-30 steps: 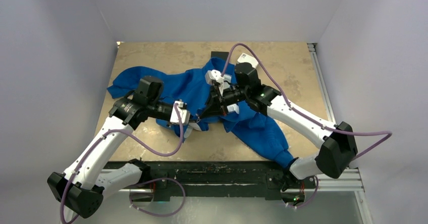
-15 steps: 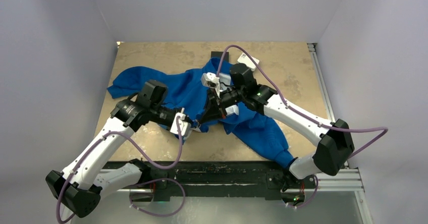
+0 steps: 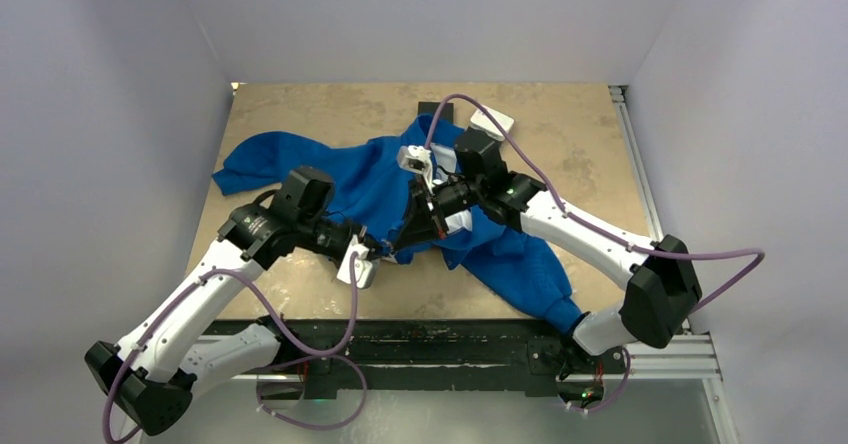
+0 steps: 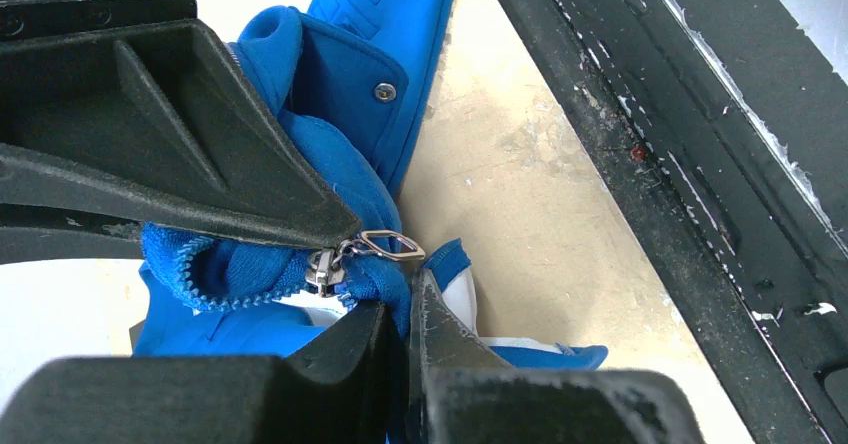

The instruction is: Zip up the jacket

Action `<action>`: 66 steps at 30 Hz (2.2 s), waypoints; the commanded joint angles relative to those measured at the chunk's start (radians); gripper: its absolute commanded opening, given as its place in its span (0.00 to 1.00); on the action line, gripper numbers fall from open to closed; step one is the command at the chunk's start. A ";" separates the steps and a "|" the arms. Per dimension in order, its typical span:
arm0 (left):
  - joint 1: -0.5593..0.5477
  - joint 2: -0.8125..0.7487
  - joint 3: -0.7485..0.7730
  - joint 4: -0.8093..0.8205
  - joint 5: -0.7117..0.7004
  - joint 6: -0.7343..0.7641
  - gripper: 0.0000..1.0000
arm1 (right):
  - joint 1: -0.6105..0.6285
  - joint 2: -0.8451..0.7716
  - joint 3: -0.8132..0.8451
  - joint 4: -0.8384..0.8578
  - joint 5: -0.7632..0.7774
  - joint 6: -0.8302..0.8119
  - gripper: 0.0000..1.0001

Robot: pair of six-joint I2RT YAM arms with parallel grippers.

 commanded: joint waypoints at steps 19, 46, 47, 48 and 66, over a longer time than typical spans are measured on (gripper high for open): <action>-0.035 -0.336 -0.105 0.524 -0.433 -0.865 0.96 | 0.013 -0.040 -0.019 0.339 0.071 0.295 0.00; -0.067 -0.299 -0.285 0.781 -0.788 -0.852 0.97 | -0.060 0.083 0.186 0.488 0.250 0.534 0.00; -0.080 -0.281 -0.290 0.804 -0.812 -0.846 0.97 | -0.060 0.079 0.177 0.499 0.252 0.541 0.00; -0.091 -0.261 -0.286 0.820 -0.835 -0.845 0.97 | -0.061 0.075 0.168 0.506 0.254 0.547 0.00; -0.183 -0.320 -0.218 0.685 -1.040 -0.639 0.82 | -0.082 0.031 0.113 0.527 0.223 0.561 0.00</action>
